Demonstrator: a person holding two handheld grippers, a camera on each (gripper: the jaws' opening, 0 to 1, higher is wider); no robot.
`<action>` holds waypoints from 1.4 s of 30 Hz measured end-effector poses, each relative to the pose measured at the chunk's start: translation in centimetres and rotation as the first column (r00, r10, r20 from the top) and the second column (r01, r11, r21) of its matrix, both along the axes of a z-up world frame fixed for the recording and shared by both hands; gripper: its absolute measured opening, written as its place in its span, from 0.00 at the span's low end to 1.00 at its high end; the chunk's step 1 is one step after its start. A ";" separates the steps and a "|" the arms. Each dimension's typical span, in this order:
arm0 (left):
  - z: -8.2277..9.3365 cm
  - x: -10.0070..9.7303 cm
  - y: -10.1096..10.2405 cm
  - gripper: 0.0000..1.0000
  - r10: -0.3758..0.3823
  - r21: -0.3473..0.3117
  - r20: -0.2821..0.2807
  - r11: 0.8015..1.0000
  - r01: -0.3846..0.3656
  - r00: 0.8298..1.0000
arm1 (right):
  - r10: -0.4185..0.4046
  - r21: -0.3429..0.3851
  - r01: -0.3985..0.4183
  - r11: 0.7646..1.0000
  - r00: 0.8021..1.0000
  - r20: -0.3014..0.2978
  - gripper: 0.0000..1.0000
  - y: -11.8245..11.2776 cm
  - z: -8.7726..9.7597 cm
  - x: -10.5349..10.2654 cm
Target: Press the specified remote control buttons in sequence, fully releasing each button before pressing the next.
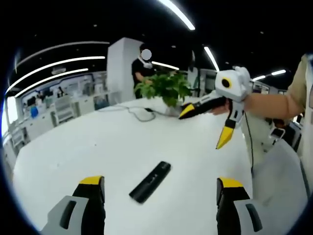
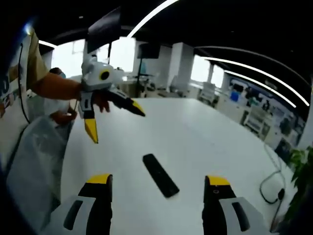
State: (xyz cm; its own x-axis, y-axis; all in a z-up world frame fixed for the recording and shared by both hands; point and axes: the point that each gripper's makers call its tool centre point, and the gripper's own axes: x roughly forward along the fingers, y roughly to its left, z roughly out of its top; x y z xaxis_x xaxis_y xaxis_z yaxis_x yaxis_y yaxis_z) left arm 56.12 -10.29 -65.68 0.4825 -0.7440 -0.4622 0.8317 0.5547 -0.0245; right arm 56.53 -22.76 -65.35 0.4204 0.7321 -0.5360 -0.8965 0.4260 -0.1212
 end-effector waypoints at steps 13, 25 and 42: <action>0.0 2.6 -0.3 0.95 -0.057 0.058 0.044 0.997 0.054 0.997 | 0.050 -0.032 -0.050 0.998 0.999 -0.017 0.75 0.6 -0.7 2.1; -0.6 4.7 -1.0 0.92 -0.089 0.077 0.037 0.993 0.086 0.995 | 0.095 -0.054 -0.097 0.994 0.995 -0.031 0.74 1.6 -1.1 3.7; -2.6 6.5 -1.2 0.93 -0.124 0.117 -0.003 0.985 0.124 0.992 | 0.140 -0.110 -0.146 0.983 0.988 -0.065 0.73 2.3 -3.2 5.6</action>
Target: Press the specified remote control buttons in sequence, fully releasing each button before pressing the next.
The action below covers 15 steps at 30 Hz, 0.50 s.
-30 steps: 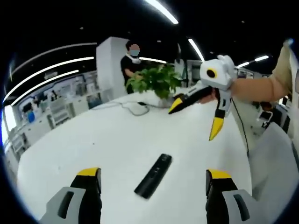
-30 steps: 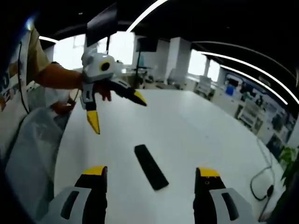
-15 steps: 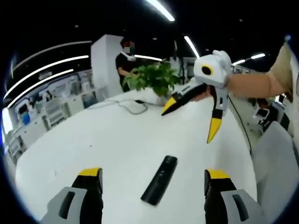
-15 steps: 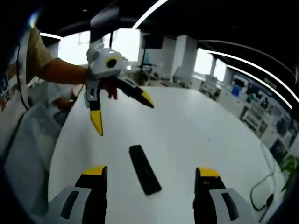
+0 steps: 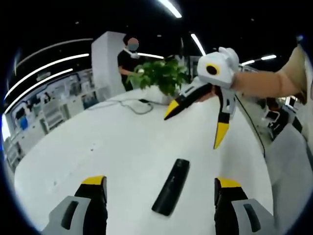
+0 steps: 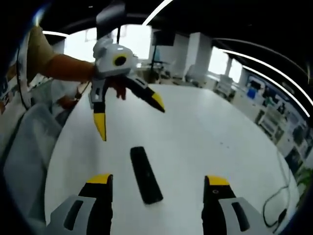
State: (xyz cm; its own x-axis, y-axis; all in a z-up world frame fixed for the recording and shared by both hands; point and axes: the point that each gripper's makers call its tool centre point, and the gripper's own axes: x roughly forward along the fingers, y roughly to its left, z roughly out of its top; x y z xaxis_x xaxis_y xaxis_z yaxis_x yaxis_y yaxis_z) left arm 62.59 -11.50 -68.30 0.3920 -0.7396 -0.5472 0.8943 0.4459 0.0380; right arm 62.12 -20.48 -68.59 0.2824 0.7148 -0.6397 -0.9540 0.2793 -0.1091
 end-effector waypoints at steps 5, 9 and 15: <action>-0.4 0.5 0.0 0.93 -0.006 0.007 -0.011 1.000 0.006 1.000 | 0.012 -0.014 -0.012 1.000 1.000 -0.011 0.72 0.1 -0.6 0.2; -0.9 0.5 -0.1 0.93 -0.025 0.018 -0.022 1.000 0.025 0.999 | 0.027 -0.028 -0.028 0.999 0.999 -0.019 0.71 0.2 -1.0 0.2; -1.9 0.7 -0.3 0.92 -0.037 0.043 -0.039 0.998 0.038 0.999 | 0.052 -0.053 -0.054 0.997 0.998 -0.035 0.69 0.4 -2.0 0.3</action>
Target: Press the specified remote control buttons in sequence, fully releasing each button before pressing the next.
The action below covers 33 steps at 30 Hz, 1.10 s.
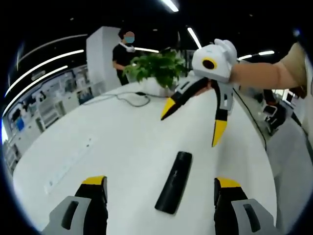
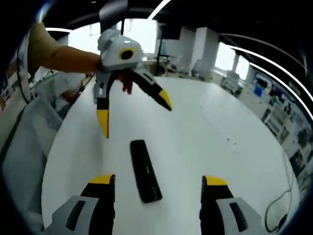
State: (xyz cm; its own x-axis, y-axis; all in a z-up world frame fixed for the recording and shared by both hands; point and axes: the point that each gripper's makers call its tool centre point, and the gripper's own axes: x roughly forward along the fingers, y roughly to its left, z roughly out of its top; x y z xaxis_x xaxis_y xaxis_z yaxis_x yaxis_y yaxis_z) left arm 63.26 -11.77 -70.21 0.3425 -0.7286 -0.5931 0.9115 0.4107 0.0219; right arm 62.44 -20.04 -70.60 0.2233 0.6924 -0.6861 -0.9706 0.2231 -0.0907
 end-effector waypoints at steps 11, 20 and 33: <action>-2.0 -0.3 -0.9 0.87 -0.050 0.041 -0.025 0.998 0.051 0.998 | 0.054 -0.048 -0.055 0.997 0.998 -0.036 0.62 0.5 -2.3 -0.1; -3.5 0.1 -1.6 0.84 -0.084 0.066 -0.046 0.994 0.087 0.995 | 0.092 -0.084 -0.098 0.992 0.993 -0.073 0.56 0.8 -4.2 -0.2; -5.6 -0.1 -1.7 0.75 -0.125 0.114 -0.077 0.985 0.134 0.989 | 0.109 -0.122 -0.122 0.985 0.988 -0.110 0.47 0.6 -6.2 -0.3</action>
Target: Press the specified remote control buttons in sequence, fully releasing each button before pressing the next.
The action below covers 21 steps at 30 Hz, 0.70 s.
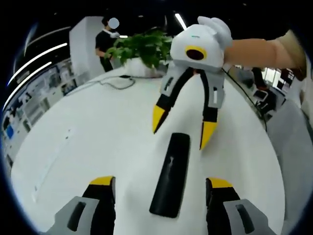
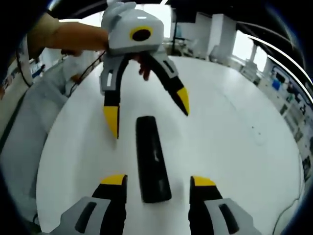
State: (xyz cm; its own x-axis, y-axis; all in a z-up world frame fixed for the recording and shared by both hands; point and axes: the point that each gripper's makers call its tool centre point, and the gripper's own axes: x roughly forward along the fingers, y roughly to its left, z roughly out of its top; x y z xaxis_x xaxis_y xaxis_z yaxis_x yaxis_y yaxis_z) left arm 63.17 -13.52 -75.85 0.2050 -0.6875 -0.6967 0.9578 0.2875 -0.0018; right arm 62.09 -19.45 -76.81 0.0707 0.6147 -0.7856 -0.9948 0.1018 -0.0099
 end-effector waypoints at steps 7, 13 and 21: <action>-0.8 -0.5 -0.2 0.66 -0.038 0.029 -0.022 0.999 0.038 0.999 | 0.016 -0.017 -0.016 1.000 1.000 -0.013 0.40 0.1 -0.7 -0.2; -1.3 -1.0 -0.6 0.57 -0.064 0.039 -0.051 0.997 0.066 0.997 | 0.033 -0.039 -0.034 0.999 0.999 -0.025 0.36 0.0 -1.3 -0.4; -2.1 -1.5 -0.4 0.43 -0.095 0.074 -0.080 0.992 0.101 0.992 | 0.047 -0.051 -0.048 0.998 0.999 -0.024 0.28 0.1 -1.8 -0.5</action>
State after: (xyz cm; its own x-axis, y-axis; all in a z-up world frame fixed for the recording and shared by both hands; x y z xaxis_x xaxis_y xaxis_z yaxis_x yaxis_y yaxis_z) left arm 61.64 -13.93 -77.97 0.0838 -0.6450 -0.7596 0.9793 0.1943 -0.0570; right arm 61.55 -19.36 -78.56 0.0243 0.5755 -0.8175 -0.9985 0.0540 0.0084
